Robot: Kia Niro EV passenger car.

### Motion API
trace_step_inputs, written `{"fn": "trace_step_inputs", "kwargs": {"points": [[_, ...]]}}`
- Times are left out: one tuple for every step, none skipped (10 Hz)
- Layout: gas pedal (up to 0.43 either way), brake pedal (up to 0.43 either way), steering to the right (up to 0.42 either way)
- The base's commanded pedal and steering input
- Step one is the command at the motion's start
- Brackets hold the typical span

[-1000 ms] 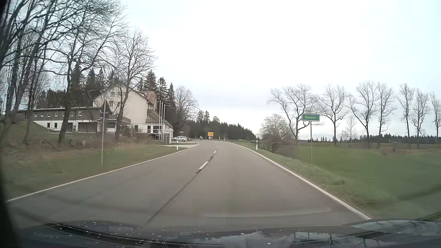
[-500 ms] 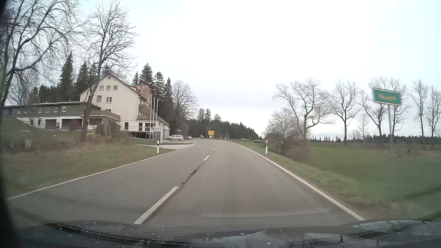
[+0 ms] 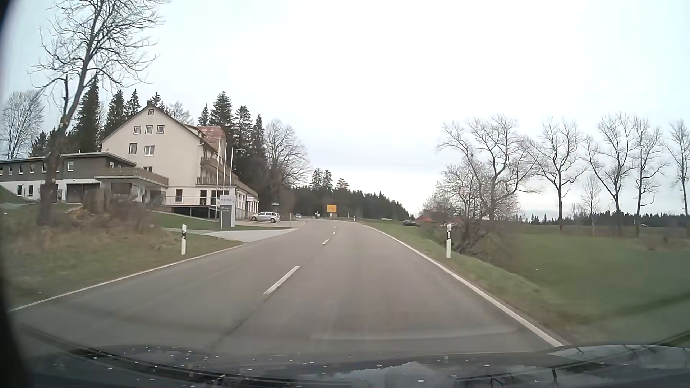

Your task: Follow the waypoints while adhering to traffic rules and regulations

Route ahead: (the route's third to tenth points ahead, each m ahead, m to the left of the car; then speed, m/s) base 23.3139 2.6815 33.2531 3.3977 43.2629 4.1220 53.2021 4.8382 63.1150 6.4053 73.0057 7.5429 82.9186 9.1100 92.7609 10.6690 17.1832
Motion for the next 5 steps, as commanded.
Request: {"fn": "trace_step_inputs", "kwargs": {"points": [[0.209, 0.000, -0.008], [0.209, 0.000, -0.009], [0.209, 0.000, -0.008], [0.209, 0.000, -0.009], [0.209, 0.000, -0.010]]}}
